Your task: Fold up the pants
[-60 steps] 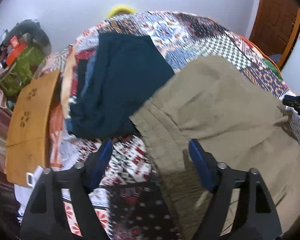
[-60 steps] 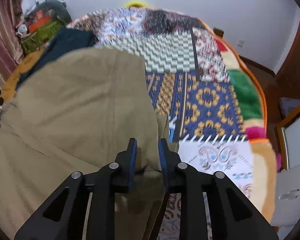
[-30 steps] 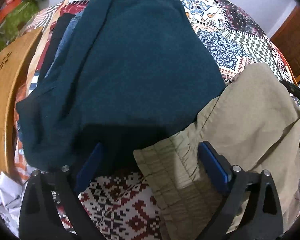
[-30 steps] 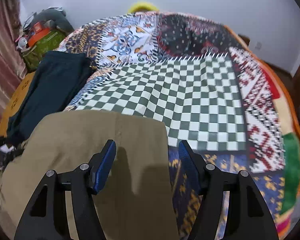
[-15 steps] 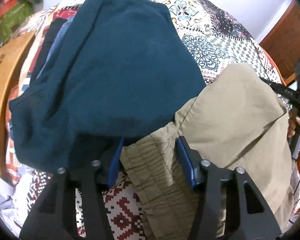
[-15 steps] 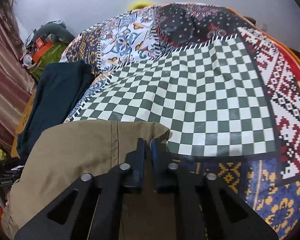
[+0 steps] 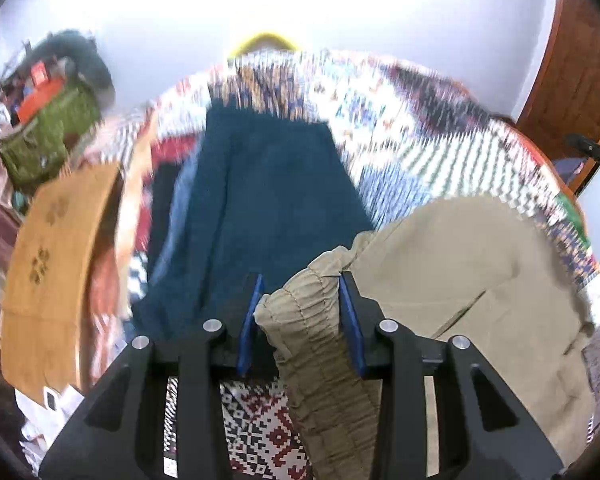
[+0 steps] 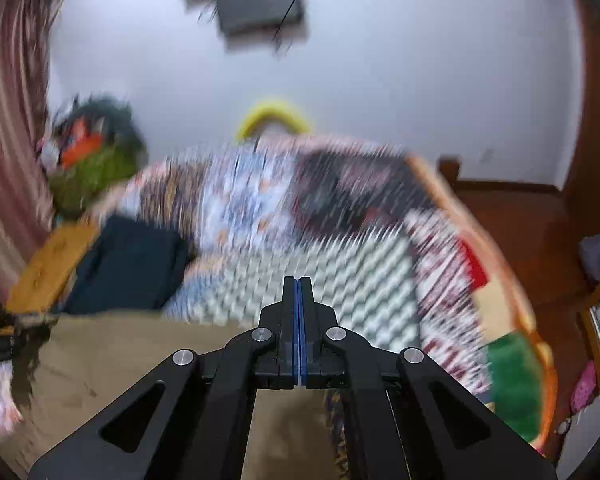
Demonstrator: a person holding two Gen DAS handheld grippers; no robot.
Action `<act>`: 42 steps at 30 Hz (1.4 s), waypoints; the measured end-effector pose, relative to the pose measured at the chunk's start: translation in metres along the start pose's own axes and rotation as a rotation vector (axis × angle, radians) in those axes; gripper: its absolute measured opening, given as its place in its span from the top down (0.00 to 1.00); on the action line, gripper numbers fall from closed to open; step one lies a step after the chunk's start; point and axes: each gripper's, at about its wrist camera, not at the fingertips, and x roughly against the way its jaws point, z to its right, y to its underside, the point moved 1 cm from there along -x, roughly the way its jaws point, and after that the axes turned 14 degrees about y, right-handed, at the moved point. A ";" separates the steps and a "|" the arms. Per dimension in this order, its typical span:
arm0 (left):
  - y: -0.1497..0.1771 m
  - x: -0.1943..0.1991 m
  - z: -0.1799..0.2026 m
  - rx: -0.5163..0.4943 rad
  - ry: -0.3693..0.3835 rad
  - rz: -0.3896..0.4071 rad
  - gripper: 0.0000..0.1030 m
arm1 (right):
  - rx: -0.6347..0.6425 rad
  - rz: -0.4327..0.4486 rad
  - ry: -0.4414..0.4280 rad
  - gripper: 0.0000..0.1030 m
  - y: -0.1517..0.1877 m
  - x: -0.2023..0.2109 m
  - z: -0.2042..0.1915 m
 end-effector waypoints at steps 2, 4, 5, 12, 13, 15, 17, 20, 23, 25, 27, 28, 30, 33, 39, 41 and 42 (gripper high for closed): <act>-0.005 0.010 0.008 -0.018 0.009 0.015 0.64 | -0.029 0.010 -0.021 1.00 -0.011 0.013 0.005; -0.004 0.015 0.014 -0.042 0.004 0.014 0.64 | -0.002 0.006 -0.028 1.00 -0.014 0.028 0.004; -0.001 0.014 0.017 -0.051 -0.004 0.004 0.64 | 0.007 -0.002 -0.032 1.00 -0.013 0.029 0.002; 0.012 -0.022 -0.003 0.027 -0.021 -0.078 0.64 | 0.026 -0.186 -0.109 0.60 0.026 -0.009 -0.014; 0.014 -0.025 -0.005 0.034 -0.019 -0.084 0.64 | 0.027 -0.207 -0.117 0.51 0.030 -0.016 -0.017; 0.019 -0.038 -0.013 0.045 -0.015 -0.104 0.64 | 0.042 -0.233 -0.118 0.51 0.039 -0.028 -0.024; 0.023 -0.054 -0.019 0.043 -0.020 -0.128 0.64 | 0.053 -0.277 -0.113 0.51 0.047 -0.052 -0.029; 0.031 -0.075 -0.023 0.029 -0.021 -0.157 0.64 | 0.021 -0.332 -0.109 0.51 0.055 -0.095 -0.028; 0.038 -0.092 -0.025 0.021 -0.012 -0.172 0.63 | -0.003 -0.368 -0.102 0.51 0.058 -0.126 -0.022; 0.039 -0.094 -0.026 0.011 -0.009 -0.159 0.61 | -0.026 -0.400 -0.116 0.51 0.060 -0.147 -0.020; 0.039 -0.094 -0.027 0.005 -0.003 -0.151 0.61 | -0.046 -0.452 -0.153 0.51 0.065 -0.164 -0.021; 0.038 -0.094 -0.028 0.007 0.001 -0.151 0.61 | -0.064 -0.474 -0.178 0.51 0.068 -0.169 -0.022; 0.038 -0.093 -0.030 0.014 0.013 -0.152 0.61 | -0.113 -0.468 -0.223 0.51 0.071 -0.170 -0.020; 0.037 -0.094 -0.030 0.014 0.009 -0.149 0.61 | -0.127 -0.453 -0.273 0.73 0.074 -0.165 -0.023; 0.033 -0.081 -0.025 0.009 -0.016 -0.123 0.63 | 0.017 -0.351 -0.191 0.91 0.063 -0.130 -0.044; 0.024 -0.066 -0.024 0.014 -0.016 -0.090 0.63 | 0.025 -0.295 -0.160 0.91 0.054 -0.113 -0.040; 0.019 -0.057 -0.023 0.019 -0.008 -0.071 0.63 | 0.031 -0.256 -0.142 0.91 0.046 -0.100 -0.037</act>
